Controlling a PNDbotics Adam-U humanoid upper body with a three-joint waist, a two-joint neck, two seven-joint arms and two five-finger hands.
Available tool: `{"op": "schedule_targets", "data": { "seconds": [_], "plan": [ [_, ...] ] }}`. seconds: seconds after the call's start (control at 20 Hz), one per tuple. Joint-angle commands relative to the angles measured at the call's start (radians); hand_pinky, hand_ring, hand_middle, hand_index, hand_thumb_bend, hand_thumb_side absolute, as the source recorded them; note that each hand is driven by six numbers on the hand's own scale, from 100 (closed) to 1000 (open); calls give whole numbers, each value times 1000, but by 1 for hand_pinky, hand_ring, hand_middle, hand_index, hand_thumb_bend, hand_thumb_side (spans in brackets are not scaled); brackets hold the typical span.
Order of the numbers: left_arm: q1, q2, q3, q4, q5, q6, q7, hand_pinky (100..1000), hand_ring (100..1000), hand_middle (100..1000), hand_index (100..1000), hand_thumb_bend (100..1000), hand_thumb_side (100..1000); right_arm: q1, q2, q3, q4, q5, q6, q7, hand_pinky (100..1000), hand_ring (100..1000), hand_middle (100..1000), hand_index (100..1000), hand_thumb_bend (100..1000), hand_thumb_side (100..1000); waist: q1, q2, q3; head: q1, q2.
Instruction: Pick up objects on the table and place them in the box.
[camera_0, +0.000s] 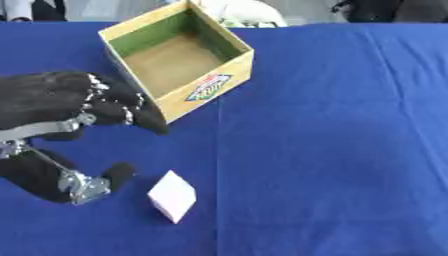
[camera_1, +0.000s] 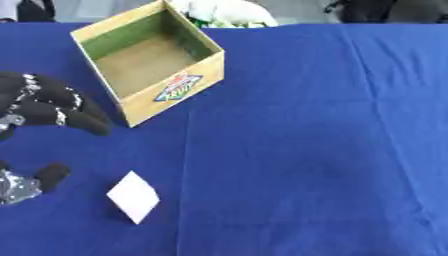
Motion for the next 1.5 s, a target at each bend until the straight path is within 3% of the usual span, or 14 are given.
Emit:
{"op": "schedule_targets", "data": {
  "seconds": [0.05,0.45,0.65,0.75,0.8,0.85,1.0,1.25,1.5],
  "plan": [
    [-19,2,-10,-14,-33,6,-26,677,761,745,888,100,694,0,-33,-3,-9,-3,-2,4,499,741,623,768,100,1000,2,-21,2,2,8],
    [-28,-45,-66,-14,-129,85,-152,721,796,777,926,100,839,3,-31,0,-9,-4,-2,8,499,741,623,767,100,1000,3,-32,5,4,16],
    [-25,-62,-75,-14,-164,140,-202,717,794,773,917,100,833,4,-29,1,-7,-4,-1,8,497,740,622,767,100,1000,3,-34,5,2,16],
    [-23,-66,-75,-14,-175,149,-204,737,812,796,919,261,893,4,-29,1,-7,-5,-1,8,497,740,621,766,100,1000,3,-33,4,2,16],
    [-20,-67,-73,-14,-182,146,-203,739,814,798,918,277,904,4,-28,1,-6,-5,-1,8,497,740,621,766,100,1000,2,-33,4,2,15],
    [-17,-67,-72,-14,-190,143,-202,750,822,812,915,358,956,4,-28,1,-6,-6,-1,8,497,740,621,766,100,1000,2,-32,4,2,15],
    [-9,-69,-71,-14,-214,134,-204,781,843,825,922,490,1000,2,-27,2,-5,-7,-2,9,496,740,621,766,100,1000,2,-30,4,2,14],
    [-6,-78,-76,9,-243,115,-216,802,864,849,934,585,1000,0,-25,3,-3,-11,-4,11,496,739,620,766,100,1000,0,-27,3,4,12],
    [-9,-99,-80,50,-284,88,-210,803,867,841,931,581,1000,-1,-22,3,0,-13,-5,11,495,737,617,766,100,1000,0,-23,2,6,10]
  ]
}}
